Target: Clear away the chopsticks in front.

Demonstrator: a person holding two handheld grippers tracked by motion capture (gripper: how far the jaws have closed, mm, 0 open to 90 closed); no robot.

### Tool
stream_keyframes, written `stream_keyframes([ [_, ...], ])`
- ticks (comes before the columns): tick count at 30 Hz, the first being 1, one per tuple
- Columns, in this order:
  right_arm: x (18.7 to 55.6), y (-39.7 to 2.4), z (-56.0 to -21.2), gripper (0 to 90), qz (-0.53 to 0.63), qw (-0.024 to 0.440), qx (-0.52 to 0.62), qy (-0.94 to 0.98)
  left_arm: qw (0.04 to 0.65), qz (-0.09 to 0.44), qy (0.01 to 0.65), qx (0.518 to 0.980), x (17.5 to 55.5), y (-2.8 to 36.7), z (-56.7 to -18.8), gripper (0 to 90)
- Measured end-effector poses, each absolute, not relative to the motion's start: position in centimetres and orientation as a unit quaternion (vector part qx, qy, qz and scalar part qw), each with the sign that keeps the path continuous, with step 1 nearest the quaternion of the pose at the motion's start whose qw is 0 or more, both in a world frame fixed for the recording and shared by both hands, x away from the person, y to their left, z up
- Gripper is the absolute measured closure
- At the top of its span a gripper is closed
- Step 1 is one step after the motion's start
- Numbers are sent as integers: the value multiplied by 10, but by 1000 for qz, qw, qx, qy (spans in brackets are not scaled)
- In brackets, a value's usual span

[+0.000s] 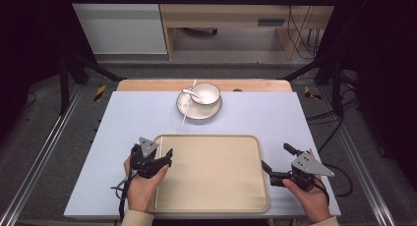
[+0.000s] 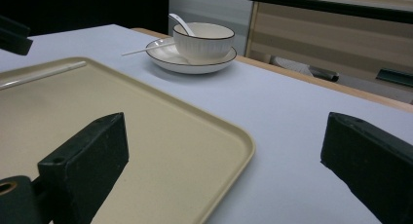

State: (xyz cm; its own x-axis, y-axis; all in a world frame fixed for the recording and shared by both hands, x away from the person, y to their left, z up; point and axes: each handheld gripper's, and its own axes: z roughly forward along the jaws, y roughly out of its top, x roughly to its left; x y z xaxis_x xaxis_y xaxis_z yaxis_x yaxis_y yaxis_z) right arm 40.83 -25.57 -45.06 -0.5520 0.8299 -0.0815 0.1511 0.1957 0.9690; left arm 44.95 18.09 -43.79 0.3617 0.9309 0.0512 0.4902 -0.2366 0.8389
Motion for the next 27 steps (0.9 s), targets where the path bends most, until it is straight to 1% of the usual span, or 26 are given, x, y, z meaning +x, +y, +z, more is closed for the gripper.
stream_keyframes([
  [2, 408, -256, -451, 35, 530, 320, 347, 704, 380, 290, 476, 738, 458, 181, -434, 273],
  [3, 408, -256, -451, 35, 529, 321, 347, 705, 379, 292, 473, 740, 462, 180, -431, 240],
  [9, 408, -257, -450, 35, 530, 323, 348, 703, 385, 289, 452, 751, 486, 174, -416, 189],
  [16, 407, -258, -449, 34, 527, 327, 344, 705, 390, 298, 414, 766, 514, 161, -404, 175],
  [19, 407, -258, -449, 34, 526, 329, 343, 706, 382, 295, 405, 777, 525, 155, -402, 169],
  [23, 407, -259, -449, 34, 526, 330, 343, 705, 393, 284, 397, 779, 538, 148, -398, 162],
  [27, 407, -258, -449, 35, 525, 332, 341, 705, 391, 279, 388, 787, 550, 143, -395, 162],
])
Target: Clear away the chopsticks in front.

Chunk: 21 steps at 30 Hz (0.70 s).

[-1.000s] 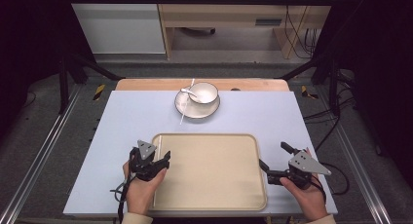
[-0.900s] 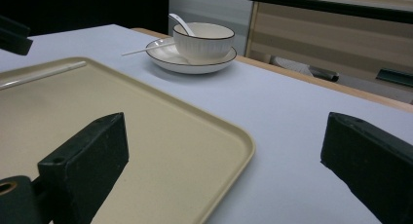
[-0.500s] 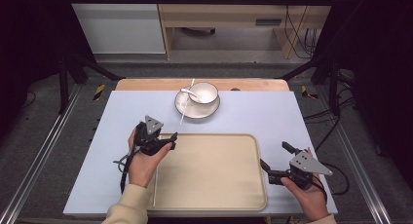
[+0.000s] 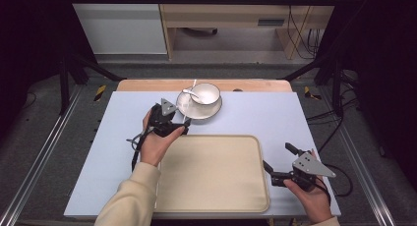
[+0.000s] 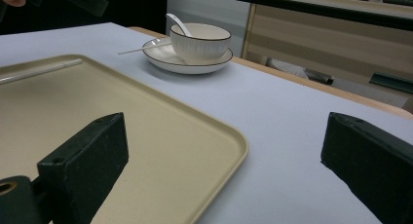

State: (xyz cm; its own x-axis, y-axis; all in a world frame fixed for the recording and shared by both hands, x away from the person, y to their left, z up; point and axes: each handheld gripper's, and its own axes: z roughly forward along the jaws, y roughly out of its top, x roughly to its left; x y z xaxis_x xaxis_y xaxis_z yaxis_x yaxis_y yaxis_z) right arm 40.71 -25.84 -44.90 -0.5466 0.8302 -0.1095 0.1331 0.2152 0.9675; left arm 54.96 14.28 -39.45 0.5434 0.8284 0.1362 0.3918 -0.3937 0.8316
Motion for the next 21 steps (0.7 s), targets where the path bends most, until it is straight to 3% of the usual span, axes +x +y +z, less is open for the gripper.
stream_keyframes([
  [7, 407, -258, -449, 35, 525, 333, 339, 706, 386, 298, 367, 792, 570, 137, -392, 197],
  [14, 407, -258, -449, 36, 523, 334, 338, 708, 369, 295, 389, 791, 586, 139, -397, 215],
  [21, 407, -257, -449, 37, 522, 334, 336, 709, 353, 275, 393, 803, 594, 139, -408, 327],
])
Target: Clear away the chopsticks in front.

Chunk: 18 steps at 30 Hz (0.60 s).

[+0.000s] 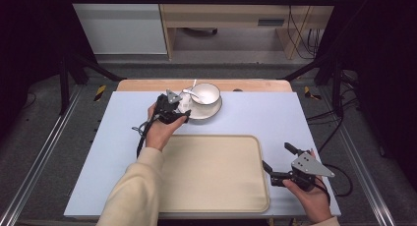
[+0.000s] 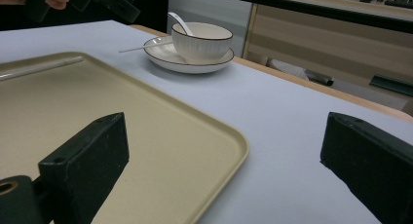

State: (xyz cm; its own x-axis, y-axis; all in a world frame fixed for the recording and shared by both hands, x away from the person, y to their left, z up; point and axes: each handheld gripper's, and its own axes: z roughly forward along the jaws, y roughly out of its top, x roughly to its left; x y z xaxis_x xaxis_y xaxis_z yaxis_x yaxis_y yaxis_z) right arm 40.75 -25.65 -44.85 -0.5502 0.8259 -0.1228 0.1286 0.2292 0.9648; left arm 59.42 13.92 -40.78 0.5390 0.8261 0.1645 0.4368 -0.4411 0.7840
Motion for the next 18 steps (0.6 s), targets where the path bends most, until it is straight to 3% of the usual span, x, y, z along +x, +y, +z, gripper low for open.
stream_keyframes([
  [7, 408, -256, -449, 39, 520, 332, 335, 712, 354, 261, 425, 791, 608, 138, -422, 474],
  [18, 409, -256, -450, 40, 515, 331, 337, 716, 345, 255, 456, 780, 635, 127, -445, 550],
])
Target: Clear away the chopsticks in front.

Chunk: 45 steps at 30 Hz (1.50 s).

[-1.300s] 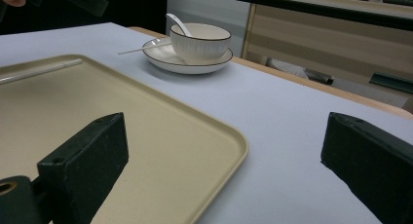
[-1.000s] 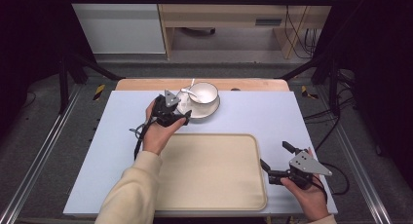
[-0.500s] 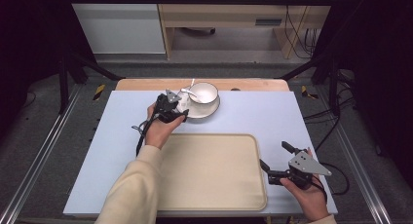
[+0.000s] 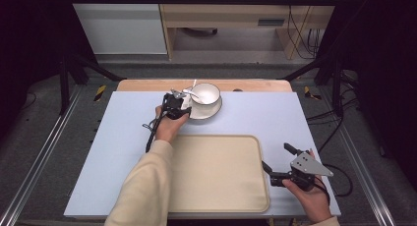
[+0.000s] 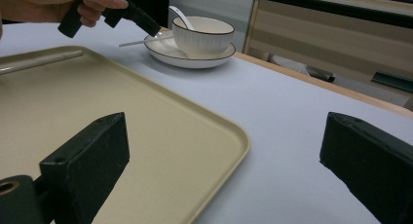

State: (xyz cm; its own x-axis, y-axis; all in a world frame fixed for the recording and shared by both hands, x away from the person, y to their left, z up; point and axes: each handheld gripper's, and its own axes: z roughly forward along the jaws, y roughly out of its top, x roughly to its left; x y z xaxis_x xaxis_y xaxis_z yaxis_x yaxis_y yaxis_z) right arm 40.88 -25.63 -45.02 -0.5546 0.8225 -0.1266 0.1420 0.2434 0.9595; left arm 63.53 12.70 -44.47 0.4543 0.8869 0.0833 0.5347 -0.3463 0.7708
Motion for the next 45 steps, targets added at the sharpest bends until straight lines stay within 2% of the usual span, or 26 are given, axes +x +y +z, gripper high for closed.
stream_keyframes([
  [6, 409, -256, -451, 41, 514, 329, 337, 717, 341, 253, 466, 776, 638, 123, -451, 603],
  [24, 408, -258, -449, 53, 515, 331, 341, 713, 338, 261, 524, 737, 642, 117, -460, 844],
  [36, 408, -257, -450, 53, 516, 330, 337, 715, 345, 271, 548, 712, 635, 131, -440, 852],
  [45, 408, -255, -449, 53, 515, 328, 331, 719, 353, 275, 563, 695, 601, 152, -424, 851],
])
